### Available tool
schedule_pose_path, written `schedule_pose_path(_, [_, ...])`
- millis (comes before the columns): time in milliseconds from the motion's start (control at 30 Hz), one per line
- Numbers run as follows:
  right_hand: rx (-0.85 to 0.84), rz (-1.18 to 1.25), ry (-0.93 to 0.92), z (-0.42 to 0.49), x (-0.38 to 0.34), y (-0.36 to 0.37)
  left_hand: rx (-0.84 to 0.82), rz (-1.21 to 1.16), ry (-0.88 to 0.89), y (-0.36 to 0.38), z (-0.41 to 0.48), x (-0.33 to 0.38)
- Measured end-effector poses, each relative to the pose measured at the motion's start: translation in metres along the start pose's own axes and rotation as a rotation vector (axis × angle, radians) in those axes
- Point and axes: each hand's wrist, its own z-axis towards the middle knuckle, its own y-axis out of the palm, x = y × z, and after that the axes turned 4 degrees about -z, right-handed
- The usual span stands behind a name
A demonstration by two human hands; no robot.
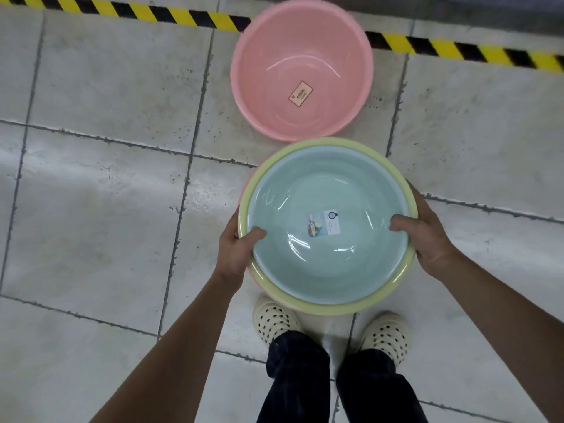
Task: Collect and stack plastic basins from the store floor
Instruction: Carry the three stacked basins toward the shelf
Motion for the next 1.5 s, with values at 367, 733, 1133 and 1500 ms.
schedule_pose_path(367, [0.002,0.01,-0.047,-0.08,-0.18,0.001,-0.083,-0.004,0.114,-0.012,-0.086,0.186])
schedule_pose_path(733, [0.041,0.055,0.017,-0.021,-0.279,-0.009,-0.063,0.018,0.14,0.008,-0.047,0.297])
schedule_pose_path(1133, [-0.083,-0.081,0.005,0.145,-0.313,-0.004,0.105,-0.069,0.069,0.037,0.076,0.304])
schedule_pose_path(1500, [-0.113,-0.127,0.0,0.239,-0.302,0.015,0.145,-0.127,0.036,0.039,0.158,0.285])
